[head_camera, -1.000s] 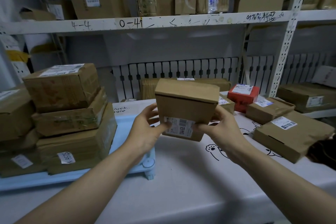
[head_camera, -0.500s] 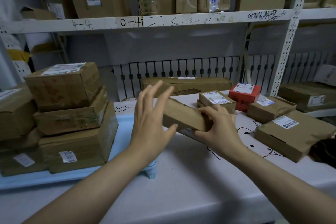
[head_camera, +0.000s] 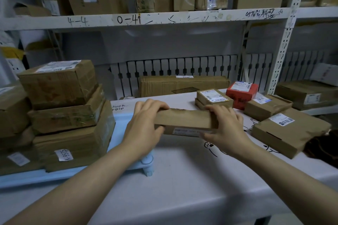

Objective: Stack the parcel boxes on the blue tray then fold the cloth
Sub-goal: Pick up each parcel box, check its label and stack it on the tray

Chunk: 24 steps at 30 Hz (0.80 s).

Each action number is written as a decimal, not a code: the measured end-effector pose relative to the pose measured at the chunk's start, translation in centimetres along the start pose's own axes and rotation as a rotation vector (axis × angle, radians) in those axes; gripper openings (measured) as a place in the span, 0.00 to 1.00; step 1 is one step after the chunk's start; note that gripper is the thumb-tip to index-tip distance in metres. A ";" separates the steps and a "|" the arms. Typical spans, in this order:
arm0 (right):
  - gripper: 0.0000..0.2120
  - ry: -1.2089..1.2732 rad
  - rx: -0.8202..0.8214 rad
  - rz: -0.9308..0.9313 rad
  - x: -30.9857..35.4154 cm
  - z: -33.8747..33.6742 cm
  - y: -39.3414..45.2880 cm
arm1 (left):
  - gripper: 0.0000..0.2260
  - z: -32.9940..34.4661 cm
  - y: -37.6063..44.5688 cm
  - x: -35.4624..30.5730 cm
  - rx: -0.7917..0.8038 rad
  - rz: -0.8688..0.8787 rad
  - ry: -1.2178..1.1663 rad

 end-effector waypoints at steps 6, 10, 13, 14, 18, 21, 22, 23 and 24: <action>0.23 0.070 -0.045 0.019 0.2 -0.3 0.0 | 0.24 0.2 -0.2 0.2 -0.040 0.038 0.050; 0.20 0.214 -0.076 0.004 1.0 -0.7 -0.2 | 0.25 0.2 -0.1 -0.8 -0.061 0.149 0.144; 0.20 0.265 -0.120 -0.041 1.8 -0.8 -0.3 | 0.25 0.6 0.0 -1.6 -0.040 0.194 0.162; 0.20 0.272 -0.130 -0.051 2.1 -0.8 -0.3 | 0.25 0.8 0.1 -1.8 -0.032 0.203 0.159; 0.22 0.291 -0.162 -0.088 3.1 -1.3 -0.1 | 0.21 0.6 0.5 -2.0 -0.047 0.199 0.127; 0.33 0.331 -0.190 -0.049 3.0 -1.6 -0.1 | 0.20 0.2 0.6 -1.6 -0.049 0.093 0.069; 0.35 0.346 -0.204 -0.011 2.8 -1.7 0.0 | 0.19 0.1 0.7 -1.4 -0.041 0.042 0.018; 0.37 0.356 -0.214 0.028 2.6 -1.8 0.1 | 0.19 0.0 0.8 -1.2 -0.035 -0.015 -0.053; 0.38 0.363 -0.218 0.066 2.3 -1.8 0.1 | 0.19 0.0 0.9 -1.0 -0.028 -0.088 -0.141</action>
Point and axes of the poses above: each hand's wrist, its own y-axis towards the middle knuckle, its own z-axis out of the palm, x = y × z, the point moved 2 cm from there along y, towards the middle knuckle, and after that the axes turned 15 degrees about -x, right-handed, at the moved point
